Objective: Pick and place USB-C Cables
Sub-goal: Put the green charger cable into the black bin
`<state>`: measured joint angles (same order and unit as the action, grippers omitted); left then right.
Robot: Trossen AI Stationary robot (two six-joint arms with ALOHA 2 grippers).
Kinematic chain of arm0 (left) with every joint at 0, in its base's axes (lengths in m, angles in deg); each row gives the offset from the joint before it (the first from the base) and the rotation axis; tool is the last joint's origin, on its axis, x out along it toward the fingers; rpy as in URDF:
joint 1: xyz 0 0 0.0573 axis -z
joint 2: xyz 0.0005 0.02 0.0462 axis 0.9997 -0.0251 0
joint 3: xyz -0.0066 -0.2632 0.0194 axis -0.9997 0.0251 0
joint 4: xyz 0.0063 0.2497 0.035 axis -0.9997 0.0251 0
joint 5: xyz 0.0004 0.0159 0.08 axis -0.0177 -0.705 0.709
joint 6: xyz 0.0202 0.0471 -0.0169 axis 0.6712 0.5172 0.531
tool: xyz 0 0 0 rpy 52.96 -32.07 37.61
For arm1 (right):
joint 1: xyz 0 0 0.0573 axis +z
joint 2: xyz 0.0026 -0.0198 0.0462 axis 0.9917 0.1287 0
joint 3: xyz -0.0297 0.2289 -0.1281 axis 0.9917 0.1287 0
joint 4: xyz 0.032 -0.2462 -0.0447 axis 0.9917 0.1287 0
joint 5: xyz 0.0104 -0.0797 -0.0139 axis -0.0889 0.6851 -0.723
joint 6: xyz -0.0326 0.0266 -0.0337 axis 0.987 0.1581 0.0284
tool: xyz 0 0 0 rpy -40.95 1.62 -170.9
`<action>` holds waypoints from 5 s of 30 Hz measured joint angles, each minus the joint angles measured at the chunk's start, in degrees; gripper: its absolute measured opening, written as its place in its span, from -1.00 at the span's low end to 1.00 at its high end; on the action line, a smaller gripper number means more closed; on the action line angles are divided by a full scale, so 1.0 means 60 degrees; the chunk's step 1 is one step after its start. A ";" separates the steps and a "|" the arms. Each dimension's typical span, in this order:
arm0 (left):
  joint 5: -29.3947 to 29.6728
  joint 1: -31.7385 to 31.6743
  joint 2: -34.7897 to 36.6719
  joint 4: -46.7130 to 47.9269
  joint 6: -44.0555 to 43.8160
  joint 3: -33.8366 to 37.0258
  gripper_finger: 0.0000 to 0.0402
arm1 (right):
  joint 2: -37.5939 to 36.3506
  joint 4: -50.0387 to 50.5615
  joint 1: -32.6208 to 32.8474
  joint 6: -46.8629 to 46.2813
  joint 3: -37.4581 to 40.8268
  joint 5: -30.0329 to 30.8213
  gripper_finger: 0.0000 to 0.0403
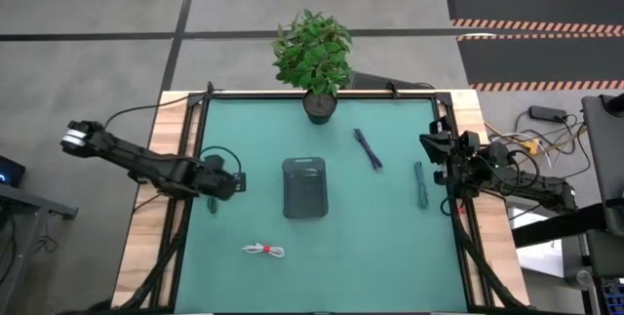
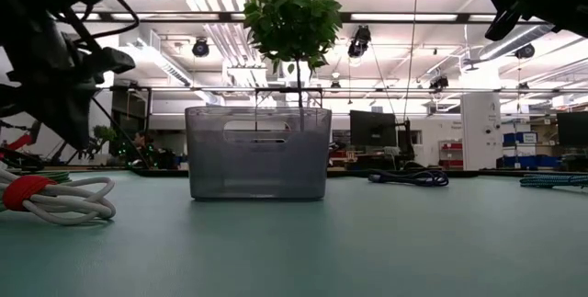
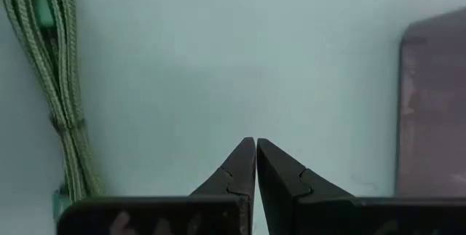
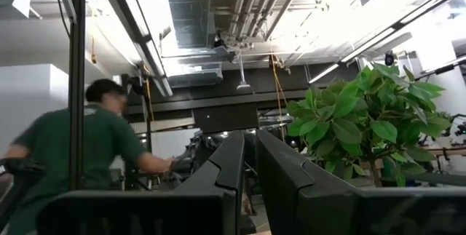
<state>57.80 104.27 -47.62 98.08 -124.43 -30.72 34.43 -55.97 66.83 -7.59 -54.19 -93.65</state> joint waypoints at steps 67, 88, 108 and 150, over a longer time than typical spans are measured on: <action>-0.0261 -0.0062 -0.3350 0.2233 -0.1031 -0.0826 -0.27 | 0.0000 0.0277 0.0000 0.0217 -0.0007 0.0024 -0.87; -0.0725 -0.0048 -0.5453 0.2335 -0.0973 -0.0971 -0.30 | -0.0003 0.0368 0.0000 0.0156 -0.0007 0.0022 -0.87; -0.0829 -0.0055 -0.5350 0.2178 -0.1080 -0.0947 -0.95 | -0.0004 -0.0456 0.0000 0.1002 -0.0007 0.0000 -0.87; 0.0043 -0.0038 -0.4874 0.2646 -0.1201 -0.1287 -0.14 | -0.0003 0.1129 0.0000 -0.0047 -0.0062 0.0015 -0.87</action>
<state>58.05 104.04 -76.87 113.95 -131.64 -38.45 34.41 -49.20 66.83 -7.87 -54.56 -93.56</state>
